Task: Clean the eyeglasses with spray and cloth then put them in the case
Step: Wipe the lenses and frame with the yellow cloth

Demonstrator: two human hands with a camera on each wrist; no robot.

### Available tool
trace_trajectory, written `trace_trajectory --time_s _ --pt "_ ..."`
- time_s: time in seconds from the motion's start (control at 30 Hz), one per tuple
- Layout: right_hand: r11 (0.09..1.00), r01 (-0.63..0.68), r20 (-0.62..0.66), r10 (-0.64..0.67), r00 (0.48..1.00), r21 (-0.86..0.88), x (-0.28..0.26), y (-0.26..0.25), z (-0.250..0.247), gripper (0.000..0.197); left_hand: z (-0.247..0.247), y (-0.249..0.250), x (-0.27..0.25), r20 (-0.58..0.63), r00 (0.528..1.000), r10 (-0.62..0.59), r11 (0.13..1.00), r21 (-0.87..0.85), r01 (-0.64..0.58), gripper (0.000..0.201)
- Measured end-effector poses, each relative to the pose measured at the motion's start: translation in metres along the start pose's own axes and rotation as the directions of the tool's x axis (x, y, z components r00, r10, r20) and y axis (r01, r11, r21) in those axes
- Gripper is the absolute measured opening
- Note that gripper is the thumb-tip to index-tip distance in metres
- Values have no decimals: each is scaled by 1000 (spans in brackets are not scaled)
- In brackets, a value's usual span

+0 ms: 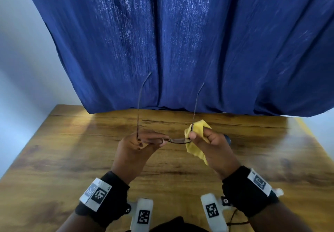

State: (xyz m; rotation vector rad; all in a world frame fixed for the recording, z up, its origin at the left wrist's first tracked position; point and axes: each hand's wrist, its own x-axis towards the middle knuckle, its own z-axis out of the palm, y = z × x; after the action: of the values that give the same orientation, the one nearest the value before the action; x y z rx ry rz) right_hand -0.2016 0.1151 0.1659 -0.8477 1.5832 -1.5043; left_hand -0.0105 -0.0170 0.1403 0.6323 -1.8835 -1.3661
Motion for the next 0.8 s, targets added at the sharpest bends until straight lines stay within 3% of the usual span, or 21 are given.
trace_trajectory --time_s 0.07,0.2,0.23,0.27,0.33,0.4,0.47,0.53,0.67,0.8 --pt "970 142 -18 -149 989 -198 1 -10 4 19 -9 -5 0 19 1000 5 998 -58 -4 16" --pt "798 388 60 -408 911 -461 8 -24 4 17 -24 -11 0 92 994 55 988 138 -67 16" --pt "748 432 88 -453 887 -504 11 -26 3 18 -26 -12 1 115 993 34 989 140 -50 9" --pt "703 469 114 -490 864 -534 12 -28 2 20 -28 -14 2 114 993 2 988 150 -19 18" --pt "648 525 154 -540 827 -551 15 -30 -1 18 -33 -17 7 100 992 -81 986 153 65 23" --pt "600 568 191 -574 796 -564 15 -28 -3 18 -33 -9 13 233 966 -112 987 141 81 19" --pt "554 602 209 -612 763 -575 14 -25 -3 21 -27 4 15 408 905 -119 987 150 62 22" --pt "531 635 210 -651 729 -561 13 -23 -5 18 -15 11 15 499 861 -102 980 197 2 37" --pt "482 676 230 -693 683 -557 10 -21 -16 13 2 16 12 477 871 -117 992 94 83 26" --pt "455 678 223 -711 667 -577 8 -22 -32 14 13 27 6 459 878 -139 990 40 136 28"
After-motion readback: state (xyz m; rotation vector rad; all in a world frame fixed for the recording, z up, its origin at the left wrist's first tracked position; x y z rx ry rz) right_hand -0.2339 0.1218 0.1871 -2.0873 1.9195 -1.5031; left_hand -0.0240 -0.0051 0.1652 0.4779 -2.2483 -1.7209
